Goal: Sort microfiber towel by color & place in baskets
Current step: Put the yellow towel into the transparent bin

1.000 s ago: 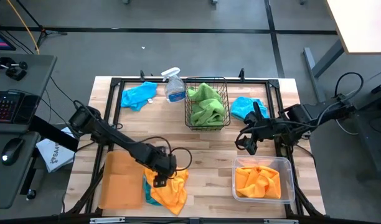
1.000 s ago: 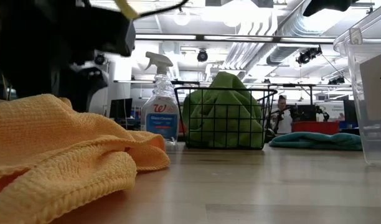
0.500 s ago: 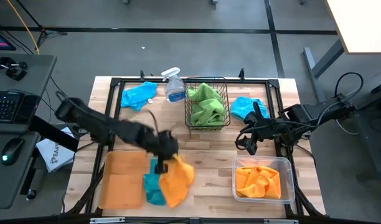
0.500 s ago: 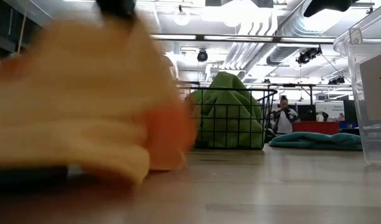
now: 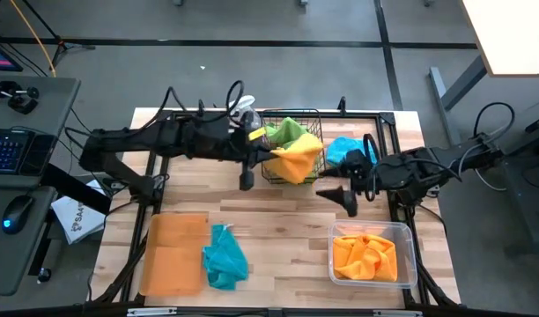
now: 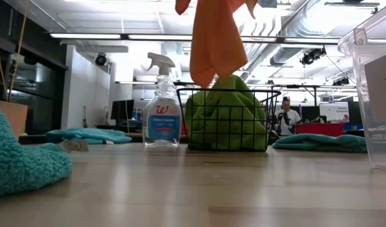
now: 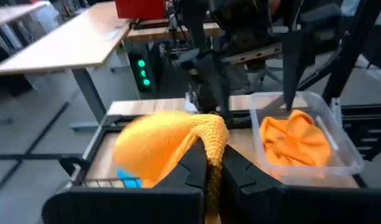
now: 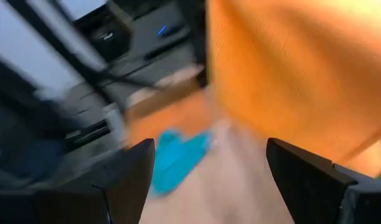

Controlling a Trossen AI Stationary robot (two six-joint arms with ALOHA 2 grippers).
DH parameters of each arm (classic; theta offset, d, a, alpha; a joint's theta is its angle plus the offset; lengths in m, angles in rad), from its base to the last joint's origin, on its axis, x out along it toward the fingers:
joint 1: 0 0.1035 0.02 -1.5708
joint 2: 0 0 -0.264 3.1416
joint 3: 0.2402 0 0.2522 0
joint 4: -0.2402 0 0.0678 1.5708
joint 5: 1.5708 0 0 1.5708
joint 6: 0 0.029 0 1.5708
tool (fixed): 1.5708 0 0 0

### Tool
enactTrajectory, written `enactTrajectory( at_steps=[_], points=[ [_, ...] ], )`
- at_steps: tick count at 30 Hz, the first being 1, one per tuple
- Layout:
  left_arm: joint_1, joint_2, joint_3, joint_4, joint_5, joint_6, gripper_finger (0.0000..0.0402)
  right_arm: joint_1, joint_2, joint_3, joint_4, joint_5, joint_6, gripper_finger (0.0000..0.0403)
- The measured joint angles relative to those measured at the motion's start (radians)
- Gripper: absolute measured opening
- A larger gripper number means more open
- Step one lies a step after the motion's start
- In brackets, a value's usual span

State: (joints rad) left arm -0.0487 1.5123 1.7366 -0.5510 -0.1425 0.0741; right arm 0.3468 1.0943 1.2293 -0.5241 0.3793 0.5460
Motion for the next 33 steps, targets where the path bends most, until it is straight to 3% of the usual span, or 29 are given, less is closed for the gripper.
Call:
enactTrajectory(
  at_steps=[5, 10, 17, 25, 29, 33],
  points=[
    [0.013, 0.066, 0.073, -0.003, 0.0, 0.044, 0.0, -0.022, 0.019, 0.0, 0.134, 0.184, -0.266, 0.0305],
    [0.018, 0.119, 0.098, 0.002, 0.002, 0.051, 0.0, -0.033, 0.024, 0.0, 0.216, 0.19, -0.414, 0.0305],
    [0.016, 0.168, 0.106, 0.095, 0.013, 0.052, 0.0, -0.04, 0.052, 0.0, 0.219, 0.143, -0.458, 0.0305],
    [0.016, 0.169, 0.107, 0.157, 0.028, 0.043, 0.0, -0.077, 0.113, 0.0, 0.215, 0.219, -0.446, 0.0293],
    [0.016, 0.168, 0.107, 0.157, 0.031, 0.043, 0.0, -0.088, 0.114, 0.0, 0.22, 0.214, -0.42, 0.0221],
    [0.016, 0.168, 0.107, 0.162, 0.034, 0.043, 0.0007, -0.088, 0.113, 0.0, 0.238, 0.192, -0.413, 0.0062]
  ],
)
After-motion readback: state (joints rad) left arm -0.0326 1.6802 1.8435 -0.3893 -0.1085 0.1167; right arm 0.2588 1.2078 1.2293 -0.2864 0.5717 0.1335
